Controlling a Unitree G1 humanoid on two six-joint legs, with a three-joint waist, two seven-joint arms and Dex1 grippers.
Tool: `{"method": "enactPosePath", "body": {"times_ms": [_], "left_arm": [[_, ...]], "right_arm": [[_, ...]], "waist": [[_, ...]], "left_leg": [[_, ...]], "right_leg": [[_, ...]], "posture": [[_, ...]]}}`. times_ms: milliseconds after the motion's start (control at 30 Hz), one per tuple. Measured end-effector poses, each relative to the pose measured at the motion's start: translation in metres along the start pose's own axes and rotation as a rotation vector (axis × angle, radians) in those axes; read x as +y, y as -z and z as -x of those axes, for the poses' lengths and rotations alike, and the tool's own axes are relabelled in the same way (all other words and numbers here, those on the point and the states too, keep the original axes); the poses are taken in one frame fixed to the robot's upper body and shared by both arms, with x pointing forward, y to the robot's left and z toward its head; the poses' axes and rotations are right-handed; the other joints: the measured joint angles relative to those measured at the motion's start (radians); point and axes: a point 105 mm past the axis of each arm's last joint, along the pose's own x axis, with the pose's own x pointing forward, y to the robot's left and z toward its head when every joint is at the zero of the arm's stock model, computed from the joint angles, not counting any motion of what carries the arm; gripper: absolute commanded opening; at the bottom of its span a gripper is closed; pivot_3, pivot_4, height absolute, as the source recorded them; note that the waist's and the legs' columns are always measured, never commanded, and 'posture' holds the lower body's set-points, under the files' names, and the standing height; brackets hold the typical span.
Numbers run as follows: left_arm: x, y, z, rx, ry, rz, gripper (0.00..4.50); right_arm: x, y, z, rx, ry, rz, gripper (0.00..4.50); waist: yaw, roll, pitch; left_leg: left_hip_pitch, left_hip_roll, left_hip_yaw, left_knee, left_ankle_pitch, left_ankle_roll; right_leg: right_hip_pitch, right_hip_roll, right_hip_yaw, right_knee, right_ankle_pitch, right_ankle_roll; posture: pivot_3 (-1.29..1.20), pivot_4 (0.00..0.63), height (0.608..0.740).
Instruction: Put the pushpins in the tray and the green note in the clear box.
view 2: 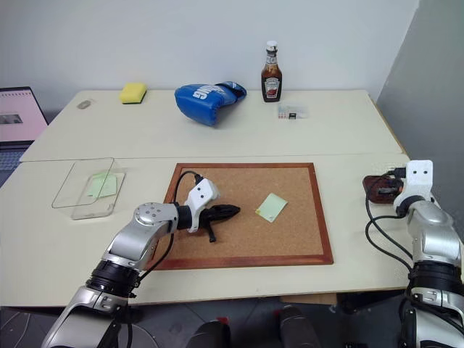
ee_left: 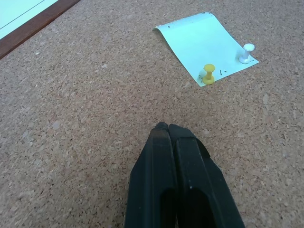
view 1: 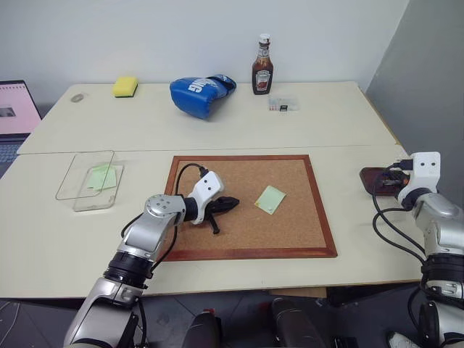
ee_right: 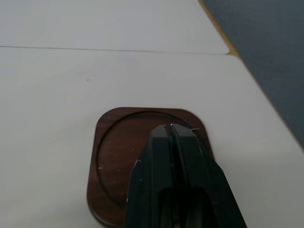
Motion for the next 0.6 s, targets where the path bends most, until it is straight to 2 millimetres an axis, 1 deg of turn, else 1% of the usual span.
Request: {"method": "enactPosePath", "body": {"times_ms": [100, 267, 600], "left_arm": [[-0.001, -0.001, 0.0, -0.001, 0.004, -0.002, 0.0], [-0.002, 0.0, 0.0, -0.003, 0.0, -0.005, 0.0], [-0.002, 0.0, 0.001, -0.004, -0.008, -0.006, 0.0]], "right_arm": [[0.004, 0.001, -0.003, -0.007, -0.026, -0.03, 0.01], [0.009, -0.007, -0.008, -0.041, -0.042, -0.047, 0.01], [0.013, 0.006, -0.019, -0.003, -0.044, -0.075, 0.01]], "waist": [[0.0, 0.0, 0.0], [0.0, 0.0, 0.0], [0.0, 0.0, 0.0]], "left_leg": [[0.0, 0.0, 0.0, 0.0, 0.0, 0.0], [-0.001, 0.0, 0.0, -0.001, 0.0, 0.0], [-0.001, 0.0, 0.0, -0.001, 0.0, 0.0]], "right_leg": [[0.0, 0.0, 0.0, 0.0, 0.001, 0.001], [0.0, 0.0, 0.0, -0.001, 0.001, 0.001], [0.0, 0.0, 0.0, -0.001, 0.001, 0.001]], "posture": [[0.0, 0.15, 0.74], [0.0, 0.15, 0.74], [0.0, 0.15, 0.74]]}}
